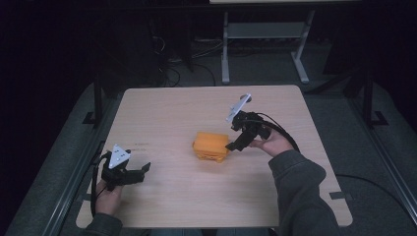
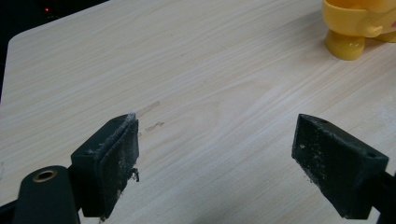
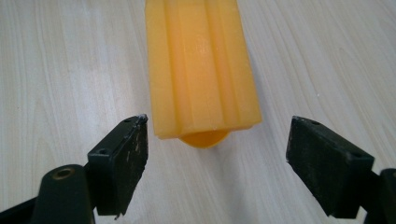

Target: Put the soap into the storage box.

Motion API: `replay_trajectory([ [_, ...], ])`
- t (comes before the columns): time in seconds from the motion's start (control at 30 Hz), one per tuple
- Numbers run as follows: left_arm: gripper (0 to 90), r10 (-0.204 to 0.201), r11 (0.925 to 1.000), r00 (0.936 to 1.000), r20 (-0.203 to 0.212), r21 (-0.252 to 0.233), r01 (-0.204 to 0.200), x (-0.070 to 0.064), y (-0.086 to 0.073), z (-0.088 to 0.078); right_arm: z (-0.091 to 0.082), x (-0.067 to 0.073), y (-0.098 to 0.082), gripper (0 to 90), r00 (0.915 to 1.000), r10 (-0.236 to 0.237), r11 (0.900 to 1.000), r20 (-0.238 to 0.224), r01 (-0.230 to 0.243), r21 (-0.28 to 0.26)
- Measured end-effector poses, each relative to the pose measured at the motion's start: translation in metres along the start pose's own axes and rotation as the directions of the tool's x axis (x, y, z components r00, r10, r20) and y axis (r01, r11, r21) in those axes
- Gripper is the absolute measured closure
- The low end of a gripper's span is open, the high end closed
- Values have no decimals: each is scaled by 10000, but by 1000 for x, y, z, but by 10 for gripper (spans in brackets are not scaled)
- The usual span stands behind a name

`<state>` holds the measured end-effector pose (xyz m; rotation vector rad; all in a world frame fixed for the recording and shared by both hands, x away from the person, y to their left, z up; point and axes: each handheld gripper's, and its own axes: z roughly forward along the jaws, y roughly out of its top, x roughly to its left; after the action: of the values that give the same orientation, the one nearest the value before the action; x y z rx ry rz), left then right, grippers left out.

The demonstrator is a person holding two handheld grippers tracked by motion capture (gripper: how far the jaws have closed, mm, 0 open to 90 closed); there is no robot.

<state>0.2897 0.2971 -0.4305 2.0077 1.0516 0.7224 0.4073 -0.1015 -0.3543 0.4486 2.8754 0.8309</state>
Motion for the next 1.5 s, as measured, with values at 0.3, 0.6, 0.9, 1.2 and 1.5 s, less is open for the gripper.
replay_trajectory([
  [0.3, 141, -2, 10000, 10000, 10, 3, 2, 0, 0, 0, -7, -1, -9, 202, 9998, 179, 9998, 105, -178, -70],
  [0.6, 141, -31, 10000, 10000, 3, -17, 31, 0, 0, 0, -12, -1, -18, 203, 9992, 347, 9994, 217, -346, -58],
  [0.9, 141, -3, 10000, 10000, 4, 18, 3, 0, 0, 0, -15, -3, -29, 203, 9982, 539, 9985, 262, -539, 9],
  [1.2, 141, 23, 10000, 10000, 10, 35, -23, -1, 0, 1, -19, -2, -39, 203, 9969, 714, 9974, 318, -712, -59],
  [1.5, 141, 47, 10000, 10000, 4, 38, -47, -1, 0, 1, -22, -2, -48, 203, 9954, 882, 9961, 360, -879, -104],
])
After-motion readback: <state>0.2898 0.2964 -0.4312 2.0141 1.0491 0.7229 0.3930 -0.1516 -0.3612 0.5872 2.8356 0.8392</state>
